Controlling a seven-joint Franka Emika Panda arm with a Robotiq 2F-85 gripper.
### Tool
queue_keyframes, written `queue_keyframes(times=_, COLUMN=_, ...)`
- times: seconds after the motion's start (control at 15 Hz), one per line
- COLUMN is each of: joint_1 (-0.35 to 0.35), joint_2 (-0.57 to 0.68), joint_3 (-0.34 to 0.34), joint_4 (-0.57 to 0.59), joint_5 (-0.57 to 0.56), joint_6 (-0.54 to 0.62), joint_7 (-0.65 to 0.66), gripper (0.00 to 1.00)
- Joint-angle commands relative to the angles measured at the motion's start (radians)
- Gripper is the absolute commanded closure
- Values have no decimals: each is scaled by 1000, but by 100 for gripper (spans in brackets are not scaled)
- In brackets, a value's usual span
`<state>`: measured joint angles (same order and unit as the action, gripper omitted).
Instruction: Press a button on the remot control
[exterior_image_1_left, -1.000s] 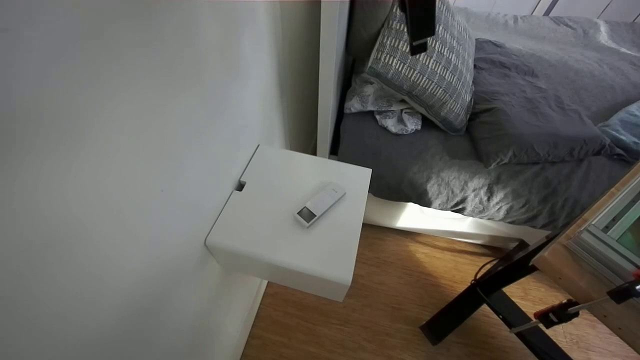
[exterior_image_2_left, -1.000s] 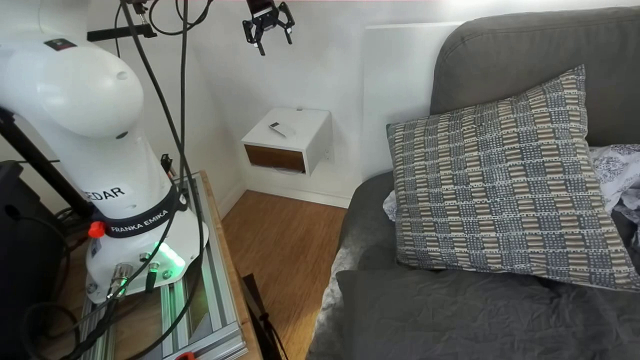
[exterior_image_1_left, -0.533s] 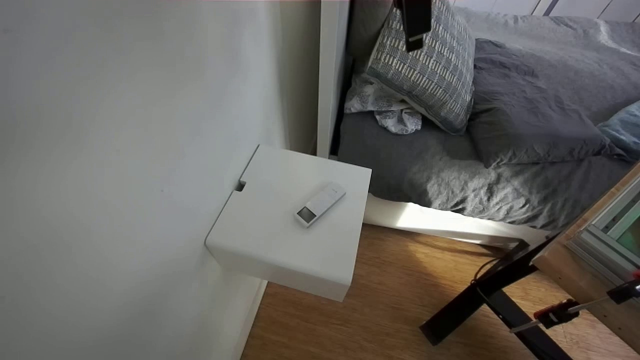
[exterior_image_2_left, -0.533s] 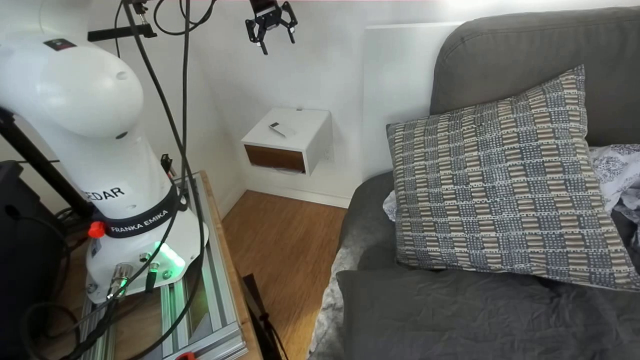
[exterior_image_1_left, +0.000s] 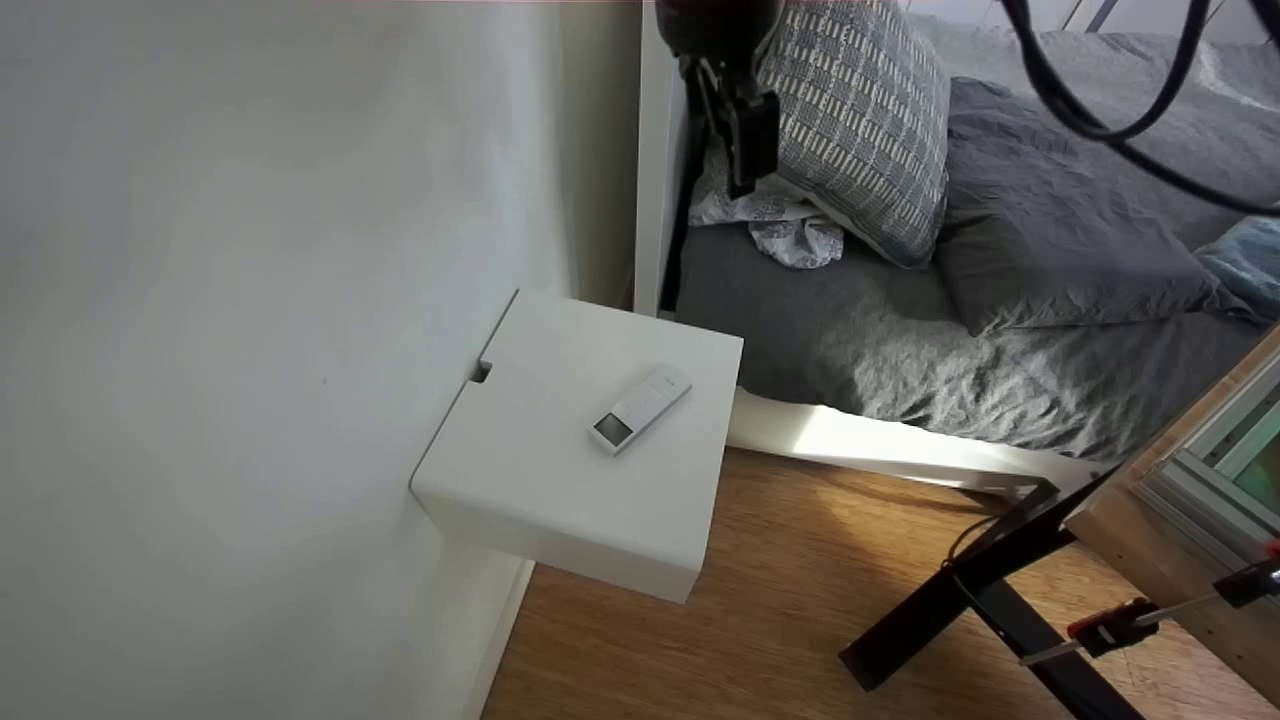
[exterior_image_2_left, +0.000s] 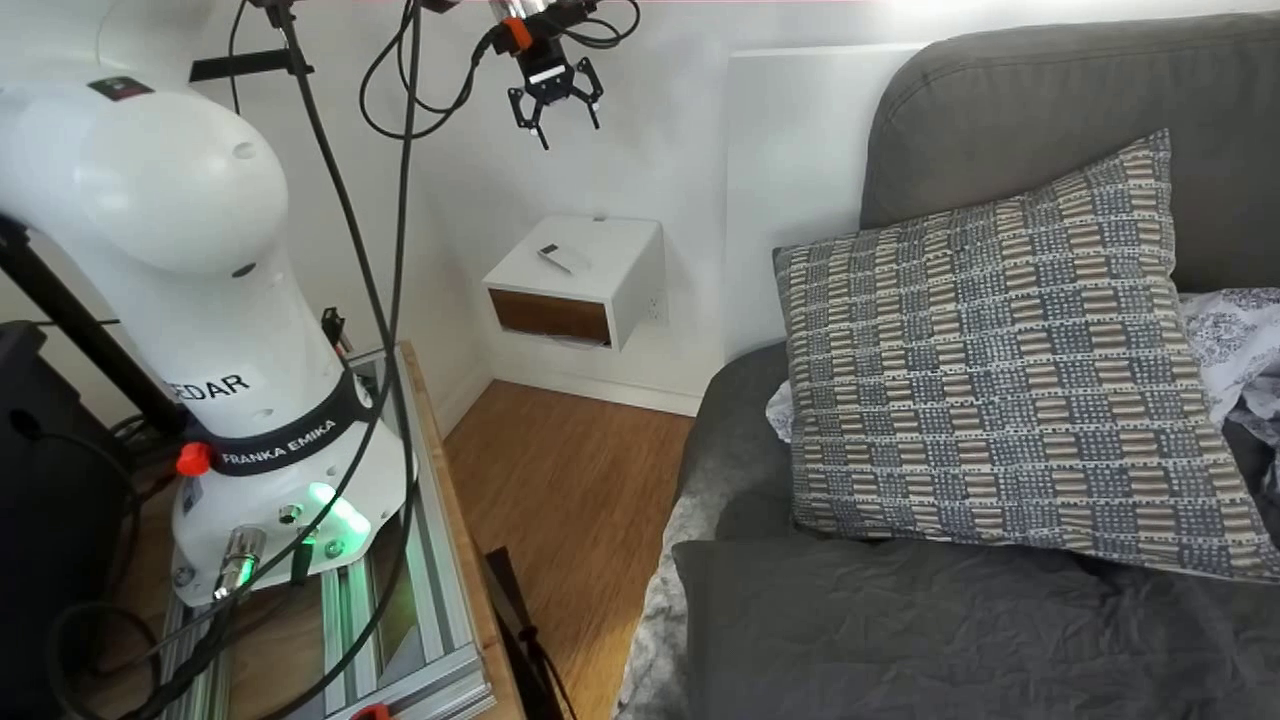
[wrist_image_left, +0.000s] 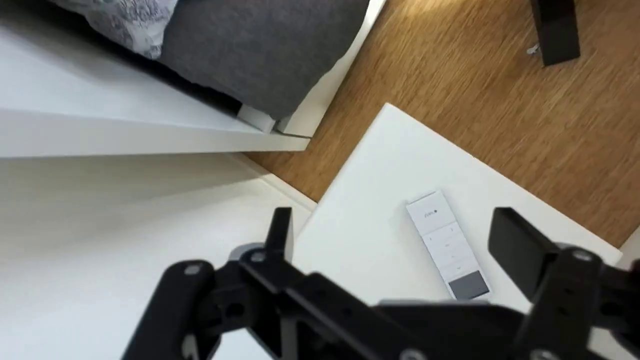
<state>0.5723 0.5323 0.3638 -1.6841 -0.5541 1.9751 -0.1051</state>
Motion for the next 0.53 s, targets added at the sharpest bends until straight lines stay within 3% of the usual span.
queue_keyframes(times=0.0, joint_1=34, joint_2=55, joint_3=-20, joint_4=-10, joint_5=-15, joint_6=108, joint_7=-29, gripper=0)
queue_keyframes(times=0.47, joint_1=143, joint_2=148, joint_3=-47, joint_4=44, joint_5=-15, joint_6=140, joint_7=-30, gripper=0)
